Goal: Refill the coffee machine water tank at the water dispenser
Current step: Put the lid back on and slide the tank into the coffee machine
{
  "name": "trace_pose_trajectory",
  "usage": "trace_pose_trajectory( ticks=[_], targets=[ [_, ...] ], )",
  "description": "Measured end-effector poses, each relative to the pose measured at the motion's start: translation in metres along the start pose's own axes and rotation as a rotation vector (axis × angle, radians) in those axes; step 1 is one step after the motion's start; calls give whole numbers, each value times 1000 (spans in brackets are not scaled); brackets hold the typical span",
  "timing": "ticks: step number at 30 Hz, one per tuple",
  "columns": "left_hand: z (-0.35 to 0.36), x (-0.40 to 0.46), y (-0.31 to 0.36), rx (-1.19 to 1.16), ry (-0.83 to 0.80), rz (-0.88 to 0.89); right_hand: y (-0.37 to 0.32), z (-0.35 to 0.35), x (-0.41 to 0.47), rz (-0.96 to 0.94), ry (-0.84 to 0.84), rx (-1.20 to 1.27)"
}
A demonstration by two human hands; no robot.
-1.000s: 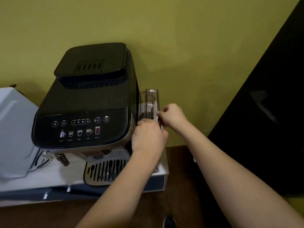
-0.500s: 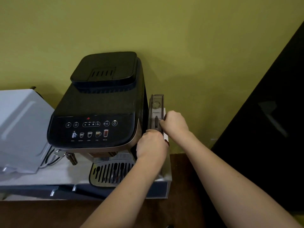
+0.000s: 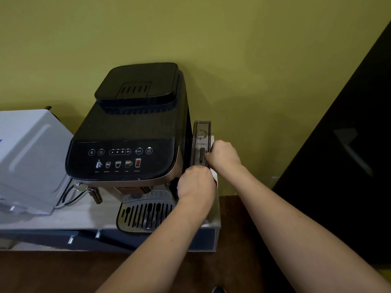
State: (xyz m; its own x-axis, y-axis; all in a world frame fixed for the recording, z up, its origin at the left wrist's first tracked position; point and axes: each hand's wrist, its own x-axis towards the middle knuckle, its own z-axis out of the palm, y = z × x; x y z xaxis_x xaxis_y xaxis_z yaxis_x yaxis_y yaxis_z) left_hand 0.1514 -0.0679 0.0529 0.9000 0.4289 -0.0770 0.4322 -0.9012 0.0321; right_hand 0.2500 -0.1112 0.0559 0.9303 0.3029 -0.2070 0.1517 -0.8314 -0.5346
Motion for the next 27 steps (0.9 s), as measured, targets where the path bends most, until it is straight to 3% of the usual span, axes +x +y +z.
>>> trace_pose_trajectory(
  ticks=[14, 21, 27],
  targets=[
    [7, 8, -6, -37, -30, 25, -1, 6, 9, 58, -63, 57],
    [20, -2, -6, 118, -47, 28, 6, 16, 23, 90, -160, 218],
    [23, -6, -3, 138, -1, 35, 18, 25, 18, 35, -29, 165]
  ],
)
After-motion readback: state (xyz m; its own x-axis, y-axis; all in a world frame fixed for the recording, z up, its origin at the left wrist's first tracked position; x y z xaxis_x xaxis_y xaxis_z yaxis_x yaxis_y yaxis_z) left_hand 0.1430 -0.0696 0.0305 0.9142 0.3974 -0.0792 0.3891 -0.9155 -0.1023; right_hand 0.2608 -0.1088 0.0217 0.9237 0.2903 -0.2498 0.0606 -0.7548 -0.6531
